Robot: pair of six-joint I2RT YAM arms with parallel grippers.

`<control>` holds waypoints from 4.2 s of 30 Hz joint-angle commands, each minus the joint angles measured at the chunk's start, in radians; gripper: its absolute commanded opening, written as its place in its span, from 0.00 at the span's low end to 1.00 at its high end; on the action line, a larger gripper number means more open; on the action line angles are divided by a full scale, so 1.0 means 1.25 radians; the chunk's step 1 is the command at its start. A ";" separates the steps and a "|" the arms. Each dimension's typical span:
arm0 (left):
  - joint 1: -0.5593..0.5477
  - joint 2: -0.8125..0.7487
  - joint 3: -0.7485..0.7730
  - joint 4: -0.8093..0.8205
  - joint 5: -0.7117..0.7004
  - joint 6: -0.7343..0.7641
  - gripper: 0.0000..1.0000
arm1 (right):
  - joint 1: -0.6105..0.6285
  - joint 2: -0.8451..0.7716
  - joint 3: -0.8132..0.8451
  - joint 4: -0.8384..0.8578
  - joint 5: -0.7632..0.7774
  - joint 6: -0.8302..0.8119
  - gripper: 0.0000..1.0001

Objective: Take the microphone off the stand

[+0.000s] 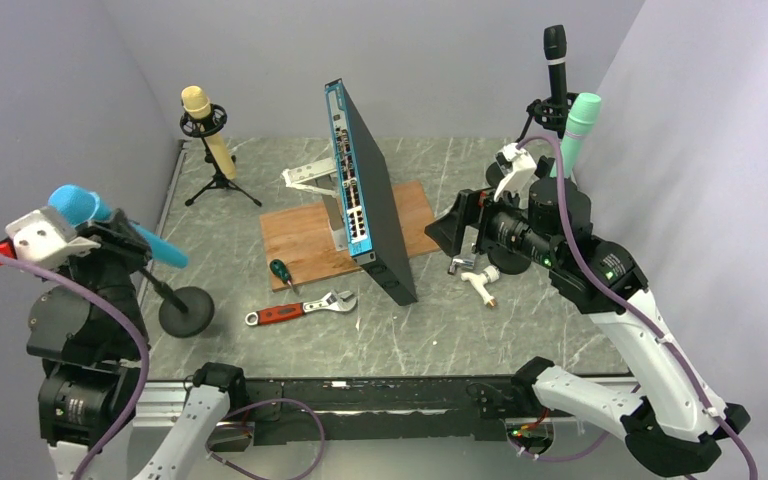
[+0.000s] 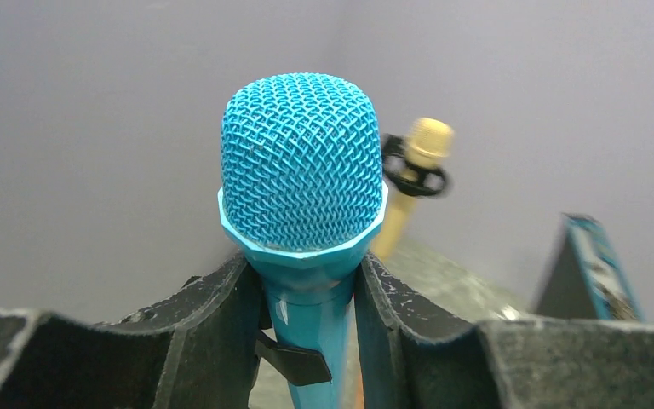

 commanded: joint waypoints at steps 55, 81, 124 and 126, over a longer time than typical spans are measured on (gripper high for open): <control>-0.823 0.299 -0.021 0.154 0.147 -0.045 0.00 | 0.208 0.063 0.044 0.073 0.169 0.052 1.00; -0.836 0.238 0.011 0.068 0.094 -0.193 0.00 | 0.212 0.048 0.021 0.115 0.137 0.025 1.00; -0.841 0.018 -0.036 -0.083 0.215 -0.053 0.99 | 0.619 0.255 0.238 0.122 0.468 -0.051 1.00; -0.841 -0.016 -0.036 -0.112 0.181 -0.052 0.99 | 0.634 0.299 0.279 0.102 0.520 -0.036 1.00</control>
